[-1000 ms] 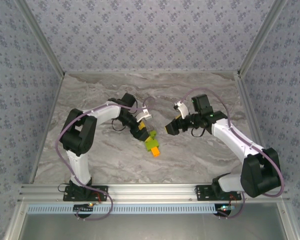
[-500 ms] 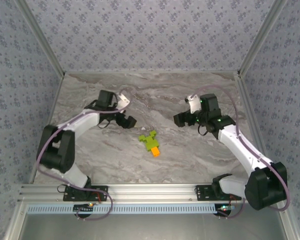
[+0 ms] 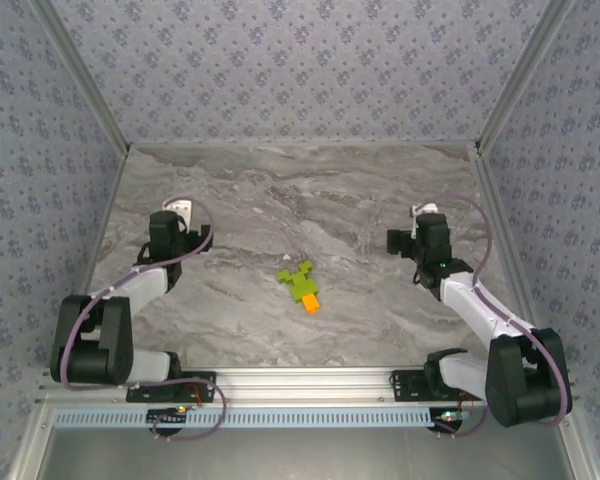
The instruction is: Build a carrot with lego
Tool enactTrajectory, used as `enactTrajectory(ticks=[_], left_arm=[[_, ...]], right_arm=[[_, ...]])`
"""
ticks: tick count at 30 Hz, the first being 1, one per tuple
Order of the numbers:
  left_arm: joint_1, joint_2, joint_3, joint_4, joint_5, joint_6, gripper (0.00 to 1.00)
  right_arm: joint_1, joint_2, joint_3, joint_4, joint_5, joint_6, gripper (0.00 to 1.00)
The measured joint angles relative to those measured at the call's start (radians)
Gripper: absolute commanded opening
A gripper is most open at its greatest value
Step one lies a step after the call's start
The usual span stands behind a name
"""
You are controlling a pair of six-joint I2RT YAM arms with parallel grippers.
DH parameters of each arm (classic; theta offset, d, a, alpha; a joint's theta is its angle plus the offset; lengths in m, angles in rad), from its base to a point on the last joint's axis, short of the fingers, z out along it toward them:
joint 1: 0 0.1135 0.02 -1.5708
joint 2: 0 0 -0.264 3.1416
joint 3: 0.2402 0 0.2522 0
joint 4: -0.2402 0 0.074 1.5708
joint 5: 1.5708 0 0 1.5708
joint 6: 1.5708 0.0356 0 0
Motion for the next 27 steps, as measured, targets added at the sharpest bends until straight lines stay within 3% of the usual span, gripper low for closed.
enactTrajectory(ticks=[5,9,14,15,25,27], left_arm=[[0.093,0.008,-0.082,0.153,-0.001,-0.063,0.98],[0.158,0.037,-0.128,0.223,0.051,-0.097,0.97],[0.134,0.104,-0.114,0.255,0.113,-0.087,0.97],[0.122,0.119,-0.111,0.269,0.117,-0.080,0.97],[0.043,0.147,-0.186,0.445,0.058,-0.035,0.97],[0.046,0.147,-0.185,0.454,0.050,-0.035,0.98]], right_arm=[[-0.121,0.087,-0.140,0.267,0.045,0.006,0.93],[-0.144,0.165,-0.153,0.369,0.031,0.001,0.93],[-0.143,0.235,-0.145,0.516,0.024,-0.028,0.93],[-0.145,0.258,-0.140,0.540,0.020,-0.032,0.99],[-0.146,0.321,-0.121,0.591,-0.025,-0.066,1.00],[-0.151,0.338,-0.148,0.685,-0.052,-0.072,1.00]])
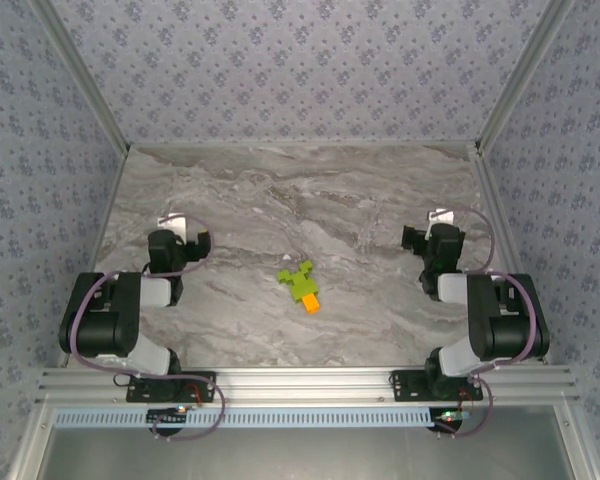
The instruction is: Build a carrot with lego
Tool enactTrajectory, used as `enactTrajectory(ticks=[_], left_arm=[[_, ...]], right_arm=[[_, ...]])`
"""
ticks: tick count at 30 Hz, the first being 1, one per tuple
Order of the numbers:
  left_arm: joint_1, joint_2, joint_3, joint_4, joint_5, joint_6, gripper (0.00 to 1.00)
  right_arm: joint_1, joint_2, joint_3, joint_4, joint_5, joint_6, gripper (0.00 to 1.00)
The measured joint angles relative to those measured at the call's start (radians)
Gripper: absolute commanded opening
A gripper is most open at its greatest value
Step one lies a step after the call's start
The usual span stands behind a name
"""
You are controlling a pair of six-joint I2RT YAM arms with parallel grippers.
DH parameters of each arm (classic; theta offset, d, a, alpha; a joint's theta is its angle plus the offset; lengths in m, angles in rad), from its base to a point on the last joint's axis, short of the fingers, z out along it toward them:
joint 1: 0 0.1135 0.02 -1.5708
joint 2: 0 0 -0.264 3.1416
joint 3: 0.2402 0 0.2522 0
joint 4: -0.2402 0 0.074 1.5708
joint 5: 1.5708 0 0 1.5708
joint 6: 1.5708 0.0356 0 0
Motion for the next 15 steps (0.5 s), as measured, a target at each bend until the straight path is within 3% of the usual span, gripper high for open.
enactTrajectory(ticks=[15], left_arm=[[0.042,0.010,0.024,-0.012,0.032,-0.009,0.98]], right_arm=[[-0.011,0.012,-0.031,0.034,-0.066,-0.009,1.00]])
